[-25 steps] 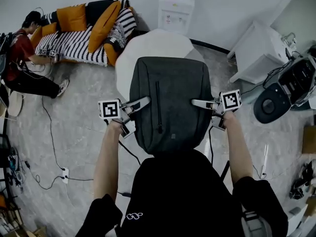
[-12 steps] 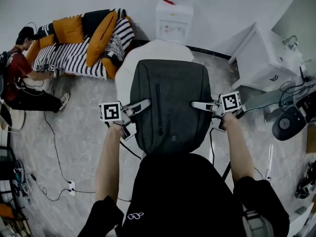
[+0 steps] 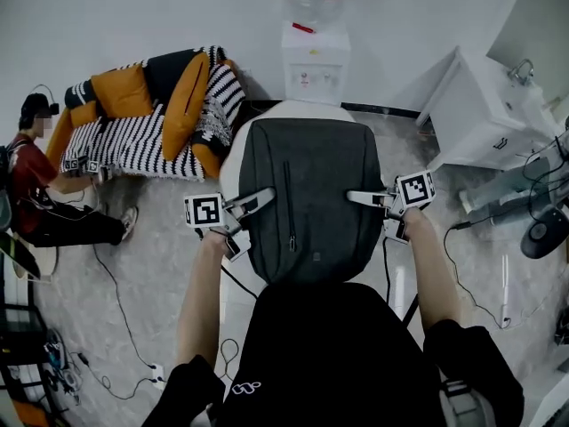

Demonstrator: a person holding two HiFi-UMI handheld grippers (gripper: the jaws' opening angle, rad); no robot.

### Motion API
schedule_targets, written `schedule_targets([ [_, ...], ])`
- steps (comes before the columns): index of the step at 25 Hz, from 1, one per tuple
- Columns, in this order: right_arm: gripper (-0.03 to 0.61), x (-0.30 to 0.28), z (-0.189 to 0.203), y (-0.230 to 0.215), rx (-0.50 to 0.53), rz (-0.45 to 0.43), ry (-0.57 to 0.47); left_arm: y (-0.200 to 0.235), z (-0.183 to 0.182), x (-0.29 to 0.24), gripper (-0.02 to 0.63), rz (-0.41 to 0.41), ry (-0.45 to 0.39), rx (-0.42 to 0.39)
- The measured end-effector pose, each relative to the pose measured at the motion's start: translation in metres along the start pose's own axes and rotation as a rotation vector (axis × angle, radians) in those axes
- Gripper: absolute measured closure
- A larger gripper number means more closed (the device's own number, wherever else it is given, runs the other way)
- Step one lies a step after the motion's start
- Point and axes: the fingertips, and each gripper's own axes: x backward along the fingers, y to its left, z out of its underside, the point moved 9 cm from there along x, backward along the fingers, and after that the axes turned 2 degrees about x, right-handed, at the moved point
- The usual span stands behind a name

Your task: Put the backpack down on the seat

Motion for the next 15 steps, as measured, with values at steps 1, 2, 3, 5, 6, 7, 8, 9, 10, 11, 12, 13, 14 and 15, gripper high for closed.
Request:
schedule_targets([
  [1, 0.333, -0.005, -0.001, -0.003, 0.006, 0.019, 0.000, 0.003, -0.004, 0.004, 0.485, 0.007, 0.003, 0.015],
  [2, 0.333, -0.009, -0.002, -0.007, 0.013, 0.049, 0.003, 0.008, -0.008, 0.009, 0.485, -0.003, 0.008, 0.021],
  [3, 0.333, -0.012, -0.004, -0.011, 0.017, 0.076, 0.005, 0.014, -0.014, 0.014, 0.485, -0.022, 0.015, 0.022],
  [5, 0.334, -0.019, -0.011, -0.013, 0.010, 0.095, -0.004, 0.022, -0.027, 0.017, 0.483, -0.031, 0.024, 0.024],
  [6, 0.336, -0.024, -0.013, -0.011, 0.000, 0.081, -0.014, 0.025, -0.032, 0.016, 0.483, -0.013, 0.028, 0.028],
  [7, 0.336, -0.028, -0.014, -0.009, -0.014, 0.060, -0.024, 0.027, -0.035, 0.014, 0.483, 0.004, 0.034, 0.031],
  [8, 0.336, -0.030, -0.013, -0.009, -0.027, 0.049, -0.032, 0.031, -0.037, 0.013, 0.483, 0.008, 0.044, 0.029],
  [9, 0.336, -0.030, -0.013, -0.009, -0.035, 0.048, -0.038, 0.035, -0.040, 0.012, 0.483, 0.002, 0.056, 0.020],
  [10, 0.336, -0.030, -0.014, -0.009, -0.037, 0.049, -0.043, 0.038, -0.043, 0.010, 0.483, -0.001, 0.066, 0.013],
  [11, 0.336, -0.030, -0.014, -0.009, -0.038, 0.052, -0.047, 0.039, -0.045, 0.009, 0.483, 0.005, 0.073, 0.018],
  [12, 0.336, -0.031, -0.014, -0.010, -0.038, 0.059, -0.048, 0.042, -0.046, 0.010, 0.483, 0.003, 0.079, 0.015],
  [13, 0.336, -0.031, -0.014, -0.011, -0.039, 0.071, -0.047, 0.046, -0.048, 0.011, 0.482, -0.011, 0.086, 0.002],
  [14, 0.336, -0.030, -0.015, -0.014, -0.038, 0.090, -0.044, 0.049, -0.050, 0.011, 0.482, -0.019, 0.090, -0.002],
  [15, 0.336, -0.028, -0.017, -0.017, -0.040, 0.119, -0.041, 0.053, -0.052, 0.010, 0.480, -0.019, 0.092, -0.002],
])
